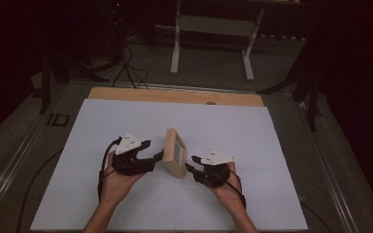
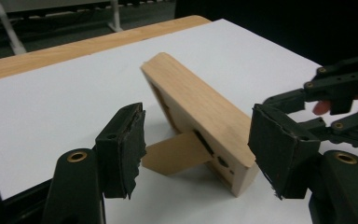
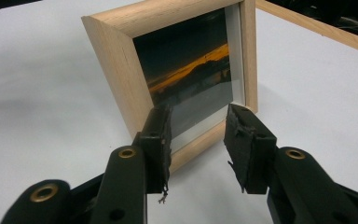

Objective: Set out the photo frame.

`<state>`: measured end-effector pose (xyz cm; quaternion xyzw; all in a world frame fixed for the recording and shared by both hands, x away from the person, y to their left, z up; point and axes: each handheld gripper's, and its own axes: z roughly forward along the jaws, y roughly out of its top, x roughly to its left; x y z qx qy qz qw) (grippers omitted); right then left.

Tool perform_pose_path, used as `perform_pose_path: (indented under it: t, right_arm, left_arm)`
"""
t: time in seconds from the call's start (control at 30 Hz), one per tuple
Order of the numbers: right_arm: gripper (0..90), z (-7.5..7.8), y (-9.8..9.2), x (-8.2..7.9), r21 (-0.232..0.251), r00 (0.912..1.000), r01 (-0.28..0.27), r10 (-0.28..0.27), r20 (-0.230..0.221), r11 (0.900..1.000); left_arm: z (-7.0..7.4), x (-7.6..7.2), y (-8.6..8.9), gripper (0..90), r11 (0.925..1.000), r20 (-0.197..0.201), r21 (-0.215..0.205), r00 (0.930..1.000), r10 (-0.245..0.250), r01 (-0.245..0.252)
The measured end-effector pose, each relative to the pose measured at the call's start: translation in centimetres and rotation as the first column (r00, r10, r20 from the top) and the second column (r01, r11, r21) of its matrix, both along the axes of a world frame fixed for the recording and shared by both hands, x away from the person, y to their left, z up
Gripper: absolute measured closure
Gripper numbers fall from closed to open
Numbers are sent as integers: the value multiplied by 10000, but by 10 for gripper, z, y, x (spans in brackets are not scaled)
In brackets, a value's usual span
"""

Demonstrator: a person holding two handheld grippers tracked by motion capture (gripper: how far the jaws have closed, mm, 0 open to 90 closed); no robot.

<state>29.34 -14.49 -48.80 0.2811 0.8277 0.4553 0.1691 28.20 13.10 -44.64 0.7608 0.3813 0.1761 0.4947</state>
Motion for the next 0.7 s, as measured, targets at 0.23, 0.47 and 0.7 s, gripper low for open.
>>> perform_pose_path:
  t: [0.23, 0.47, 0.7]
  right_arm:
    - [588, 0, -1, 1, 75, 10000, 71, -71, -7, 9999]
    - [570, 1, -1, 0, 119, 10000, 36, -36, -17, 9999]
    - [560, 1, -2, 1, 172, 10000, 14, -13, -21, 9999]
  left_arm:
    - [-1, -1, -7, 349, 9997, -44, -117, 9998, -206, 205]
    - [-4, -1, -19, 314, 9989, -170, -30, 9988, -469, 468]
    - [-12, 3, -28, 277, 9991, -403, 101, 9983, -413, 418]
